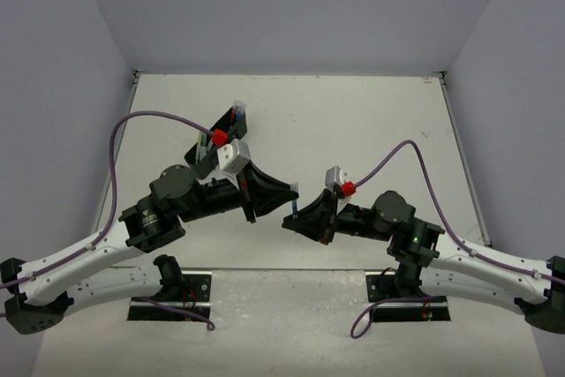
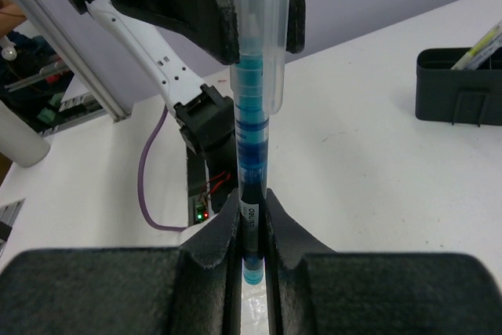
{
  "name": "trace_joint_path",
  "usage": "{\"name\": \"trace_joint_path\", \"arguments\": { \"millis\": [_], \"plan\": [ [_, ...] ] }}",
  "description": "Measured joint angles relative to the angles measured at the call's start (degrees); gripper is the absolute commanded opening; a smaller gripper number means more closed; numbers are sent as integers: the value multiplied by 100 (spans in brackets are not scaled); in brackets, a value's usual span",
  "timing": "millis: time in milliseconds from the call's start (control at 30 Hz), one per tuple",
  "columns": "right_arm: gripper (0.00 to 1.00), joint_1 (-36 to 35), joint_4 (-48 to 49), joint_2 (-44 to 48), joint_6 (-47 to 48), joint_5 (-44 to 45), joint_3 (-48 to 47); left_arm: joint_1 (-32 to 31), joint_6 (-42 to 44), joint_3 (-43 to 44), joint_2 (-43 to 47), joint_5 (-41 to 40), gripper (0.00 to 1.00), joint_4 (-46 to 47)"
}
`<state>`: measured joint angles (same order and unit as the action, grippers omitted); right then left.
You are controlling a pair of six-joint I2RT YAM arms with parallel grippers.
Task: Sort the stationery into containers
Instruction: Close the pen cap on the pen.
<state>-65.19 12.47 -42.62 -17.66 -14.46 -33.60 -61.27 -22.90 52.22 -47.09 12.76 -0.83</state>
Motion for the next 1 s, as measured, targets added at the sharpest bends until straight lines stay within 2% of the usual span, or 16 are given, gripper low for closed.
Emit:
{"name": "trace_joint_path", "arguments": {
  "millis": [200, 533, 667, 800, 933, 1000],
  "plan": [
    [0, 0, -219, 43, 74, 44, -42, 1, -3, -175, -33, 118, 0, 295],
    [0, 96, -1356, -175, 437, 237, -785, 72, -155, -903, -88, 240, 0, 1677],
    [0, 250, -1947, -466, 564, 172, -1172, 95, -309, -1279, -91, 9, 0, 2232],
    [0, 341, -1818, -548, 582, 206, -1064, 52, -409, -1131, -22, -668, 0, 1748],
    [7, 378, -1282, -496, 567, 469, -687, -38, -402, -657, -120, -1355, 0, 843],
    [29, 406, -1106, -493, 566, 628, -572, -61, -399, -444, -214, -1655, 0, 481]
  ]
}}
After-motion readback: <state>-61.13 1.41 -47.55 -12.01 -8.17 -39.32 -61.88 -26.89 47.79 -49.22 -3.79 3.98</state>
